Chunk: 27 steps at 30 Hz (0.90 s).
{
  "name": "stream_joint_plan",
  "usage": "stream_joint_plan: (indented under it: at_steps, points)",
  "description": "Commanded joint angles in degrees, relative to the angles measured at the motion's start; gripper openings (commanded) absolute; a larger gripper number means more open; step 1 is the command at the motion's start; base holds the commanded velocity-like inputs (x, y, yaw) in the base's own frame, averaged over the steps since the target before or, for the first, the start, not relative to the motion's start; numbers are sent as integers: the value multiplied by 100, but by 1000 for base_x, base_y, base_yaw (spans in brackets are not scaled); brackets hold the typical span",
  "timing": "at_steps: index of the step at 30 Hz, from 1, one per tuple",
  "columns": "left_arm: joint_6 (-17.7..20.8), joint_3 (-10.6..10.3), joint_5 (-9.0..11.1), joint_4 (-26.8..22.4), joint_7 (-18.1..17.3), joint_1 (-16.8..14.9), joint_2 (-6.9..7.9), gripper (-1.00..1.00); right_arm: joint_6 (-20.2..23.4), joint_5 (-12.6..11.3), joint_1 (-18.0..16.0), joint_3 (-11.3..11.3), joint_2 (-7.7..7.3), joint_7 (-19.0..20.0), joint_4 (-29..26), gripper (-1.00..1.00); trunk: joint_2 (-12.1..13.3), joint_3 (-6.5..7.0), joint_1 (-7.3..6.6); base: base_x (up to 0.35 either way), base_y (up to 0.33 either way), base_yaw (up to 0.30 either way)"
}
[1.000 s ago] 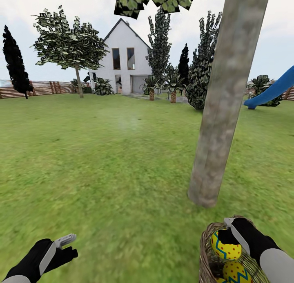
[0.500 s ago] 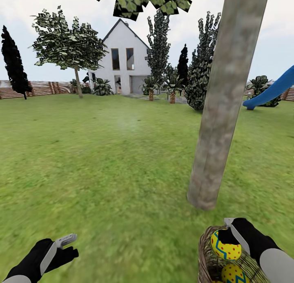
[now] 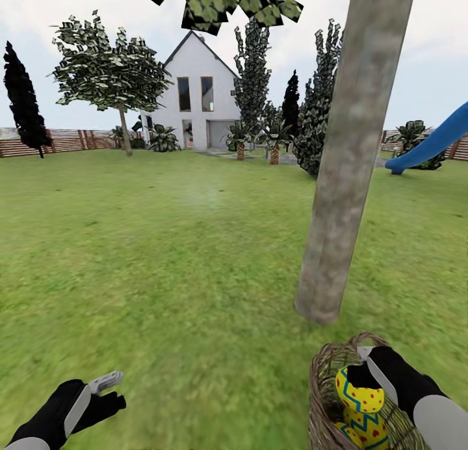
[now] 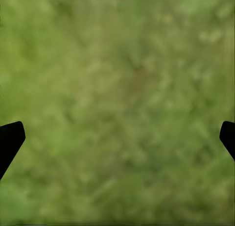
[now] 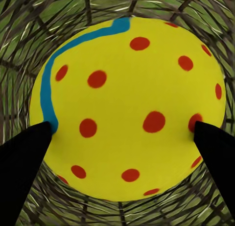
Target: Take the three Easter eggs out of the wicker basket on the lawn in the garden, then place them on the lawn next to a single tree (choose any tree) so that all three eggs are next to the same tree and none are left in the basket.
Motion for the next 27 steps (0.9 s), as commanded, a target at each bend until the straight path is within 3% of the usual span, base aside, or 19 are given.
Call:
stream_joint_plan:
  at_steps: [1, 12, 27]
  points:
    - [31, 22, 4, -4, -11, -2, -2, 100, 23, -14, -3, 37, -8, 7, -8, -100, -3, -6, -1, -4, 0, 0]
    - [31, 22, -1, -1, -5, 0, -2, 100, 23, -14, -3, 34, -8, 6, -8, -100, 438, 193, -243, 0, 0, -6]
    - [31, 22, -10, -1, 4, 0, -55, 100, 27, -12, -3, 30, -14, 7, -8, -100, 1040, 480, -572, 0, 0, -104]
